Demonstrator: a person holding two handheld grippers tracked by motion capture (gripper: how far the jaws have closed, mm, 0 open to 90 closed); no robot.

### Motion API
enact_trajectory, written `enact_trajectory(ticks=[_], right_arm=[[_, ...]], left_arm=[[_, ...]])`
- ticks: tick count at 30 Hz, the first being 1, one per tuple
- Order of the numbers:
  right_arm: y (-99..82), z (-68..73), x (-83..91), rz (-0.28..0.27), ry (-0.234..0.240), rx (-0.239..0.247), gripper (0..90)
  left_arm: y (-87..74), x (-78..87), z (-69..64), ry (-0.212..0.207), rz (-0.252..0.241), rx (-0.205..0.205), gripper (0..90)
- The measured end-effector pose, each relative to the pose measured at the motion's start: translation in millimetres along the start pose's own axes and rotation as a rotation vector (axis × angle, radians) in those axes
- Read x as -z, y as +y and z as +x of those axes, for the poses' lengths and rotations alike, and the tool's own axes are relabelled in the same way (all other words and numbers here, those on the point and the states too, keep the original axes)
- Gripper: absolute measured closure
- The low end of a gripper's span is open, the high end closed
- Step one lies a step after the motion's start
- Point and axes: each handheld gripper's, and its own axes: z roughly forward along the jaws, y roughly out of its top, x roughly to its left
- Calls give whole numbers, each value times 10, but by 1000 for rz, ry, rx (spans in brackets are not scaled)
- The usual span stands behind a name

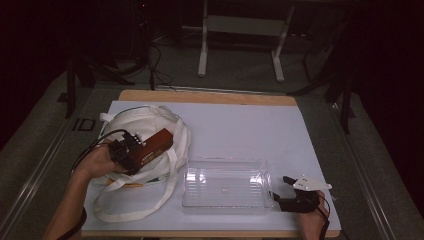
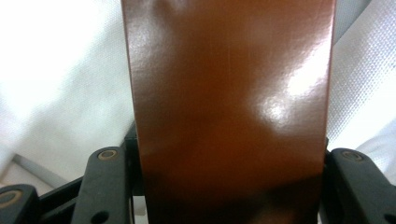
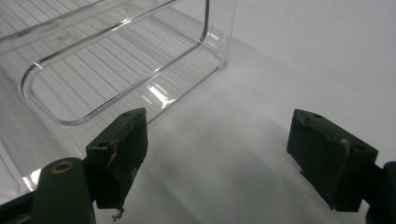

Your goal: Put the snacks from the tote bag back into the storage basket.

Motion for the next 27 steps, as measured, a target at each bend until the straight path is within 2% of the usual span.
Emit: enact_trajectory(ticks=[8,24,27], right_arm=[[0,-1,0,-2,0,0,202],[0,0,1,-1,-1,1,202],[0,1,0,0,-1,1,203]], left_arm=[[-39,67,29,-4,-21,-2,436],[-181,327,86,-1,-111,-7,438],[-218,397,90,-2,-133,-19,438]])
